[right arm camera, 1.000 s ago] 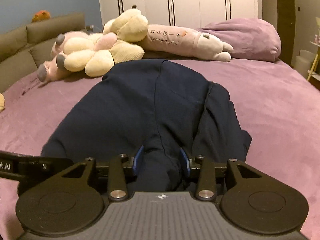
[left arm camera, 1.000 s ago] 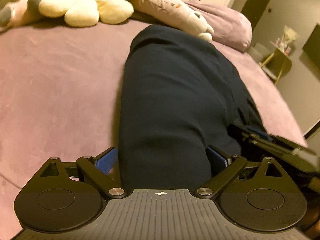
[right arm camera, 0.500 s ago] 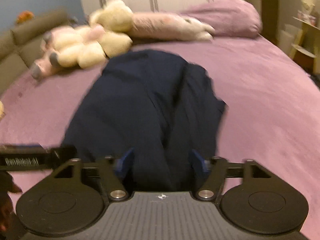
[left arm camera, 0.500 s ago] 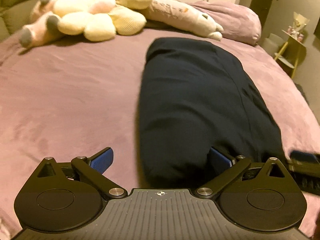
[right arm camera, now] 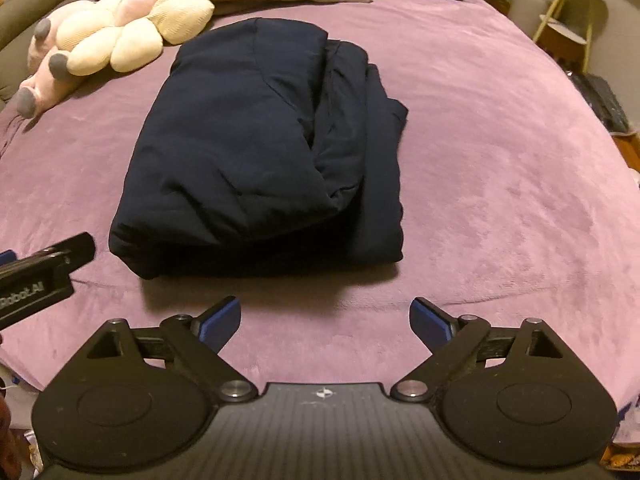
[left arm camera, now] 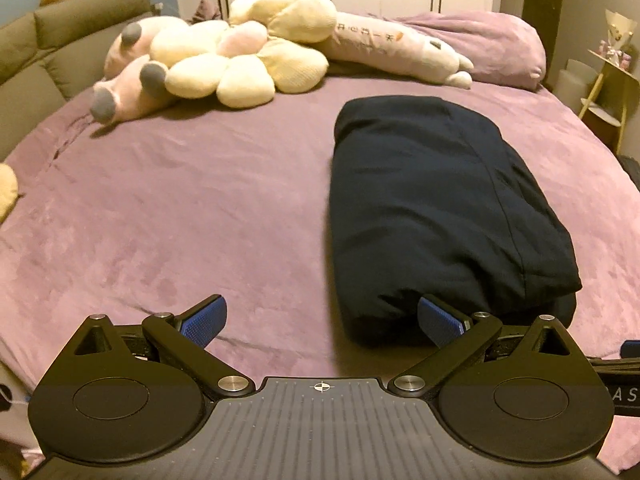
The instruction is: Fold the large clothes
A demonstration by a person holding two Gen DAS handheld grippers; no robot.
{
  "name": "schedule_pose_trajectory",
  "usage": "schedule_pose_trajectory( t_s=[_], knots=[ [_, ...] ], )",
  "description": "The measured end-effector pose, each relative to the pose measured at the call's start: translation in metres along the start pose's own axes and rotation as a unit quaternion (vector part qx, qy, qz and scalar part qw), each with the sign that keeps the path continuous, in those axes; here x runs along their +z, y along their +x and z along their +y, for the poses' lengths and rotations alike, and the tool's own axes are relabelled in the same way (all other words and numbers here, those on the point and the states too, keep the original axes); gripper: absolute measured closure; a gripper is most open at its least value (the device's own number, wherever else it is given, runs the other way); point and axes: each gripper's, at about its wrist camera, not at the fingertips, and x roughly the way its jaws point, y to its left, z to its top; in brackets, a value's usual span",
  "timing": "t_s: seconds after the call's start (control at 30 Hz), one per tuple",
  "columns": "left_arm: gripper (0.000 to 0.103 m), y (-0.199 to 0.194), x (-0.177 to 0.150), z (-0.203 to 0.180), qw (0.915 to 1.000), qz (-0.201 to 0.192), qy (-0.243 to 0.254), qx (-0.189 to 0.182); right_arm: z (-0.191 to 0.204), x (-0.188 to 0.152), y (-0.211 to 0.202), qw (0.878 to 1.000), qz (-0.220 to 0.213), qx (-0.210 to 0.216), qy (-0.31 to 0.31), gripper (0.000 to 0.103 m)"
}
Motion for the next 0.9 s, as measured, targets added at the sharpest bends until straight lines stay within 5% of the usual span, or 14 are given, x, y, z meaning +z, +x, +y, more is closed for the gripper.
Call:
schedule_pose_trajectory(
  t_s=[0.9],
  knots=[
    [0.000, -0.001, -0.003, -0.013, 0.9990, 0.008, 0.040, 0.014, 0.010, 0.004, -0.011, 0.999, -0.008, -0.039, 0.007, 0.004]
  ],
)
